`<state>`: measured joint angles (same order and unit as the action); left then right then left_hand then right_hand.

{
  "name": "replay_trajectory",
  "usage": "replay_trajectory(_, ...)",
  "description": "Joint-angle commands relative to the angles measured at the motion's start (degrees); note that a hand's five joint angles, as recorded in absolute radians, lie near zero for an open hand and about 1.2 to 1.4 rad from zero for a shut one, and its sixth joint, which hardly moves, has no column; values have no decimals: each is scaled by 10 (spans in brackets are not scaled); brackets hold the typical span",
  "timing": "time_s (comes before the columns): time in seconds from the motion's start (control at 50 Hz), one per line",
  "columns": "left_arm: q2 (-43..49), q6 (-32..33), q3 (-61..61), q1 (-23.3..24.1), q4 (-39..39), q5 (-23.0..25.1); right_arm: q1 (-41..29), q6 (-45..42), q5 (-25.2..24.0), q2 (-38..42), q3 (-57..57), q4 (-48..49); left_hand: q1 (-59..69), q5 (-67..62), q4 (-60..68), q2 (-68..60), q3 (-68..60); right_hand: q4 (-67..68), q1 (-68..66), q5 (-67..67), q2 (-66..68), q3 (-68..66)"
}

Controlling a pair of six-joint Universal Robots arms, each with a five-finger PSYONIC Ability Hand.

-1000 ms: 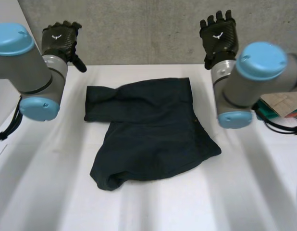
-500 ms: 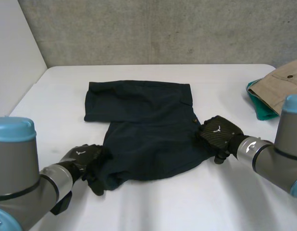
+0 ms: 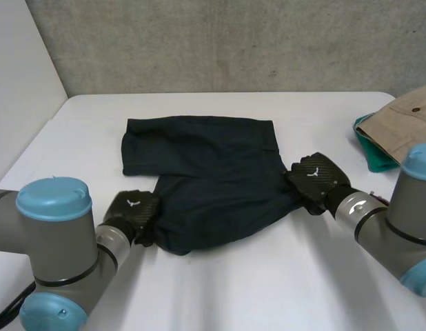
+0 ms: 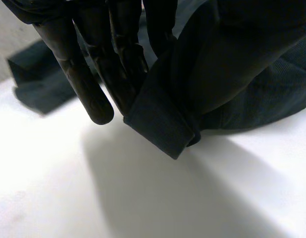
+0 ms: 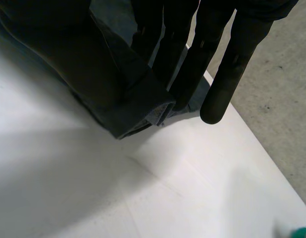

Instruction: Fold the laundry.

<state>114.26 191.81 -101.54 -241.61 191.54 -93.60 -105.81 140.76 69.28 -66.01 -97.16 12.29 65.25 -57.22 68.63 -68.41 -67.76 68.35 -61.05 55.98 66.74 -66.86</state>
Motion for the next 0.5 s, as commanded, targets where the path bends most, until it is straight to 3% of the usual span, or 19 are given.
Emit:
replay_trajectory(0.02,-120,31,2,15,-63,-16,7,-40,12,-85,-3,-103,147,-128,114,-116,-122,117,-190,140,133,-131)
replay_trajectory(0.12,-254,63,7,12,-147,24,6,-86,25,-167,13,-211,147,-128,114,-116,-122,117,-190,140,133,-131)
replay_trajectory(0.22,-309,128,7,-2,-225,61,7,-95,35,-227,26,-308,147,-128,114,-116,-122,117,-190,140,133,-131)
replay_trajectory(0.36,-302,242,-6,-19,-320,74,31,-167,34,-221,26,-419,147,-128,114,-116,-122,117,-190,140,133,-131)
replay_trajectory(0.5,-203,292,12,-19,-265,78,25,-178,59,-116,58,-406,147,-128,114,-116,-122,117,-190,140,133,-131)
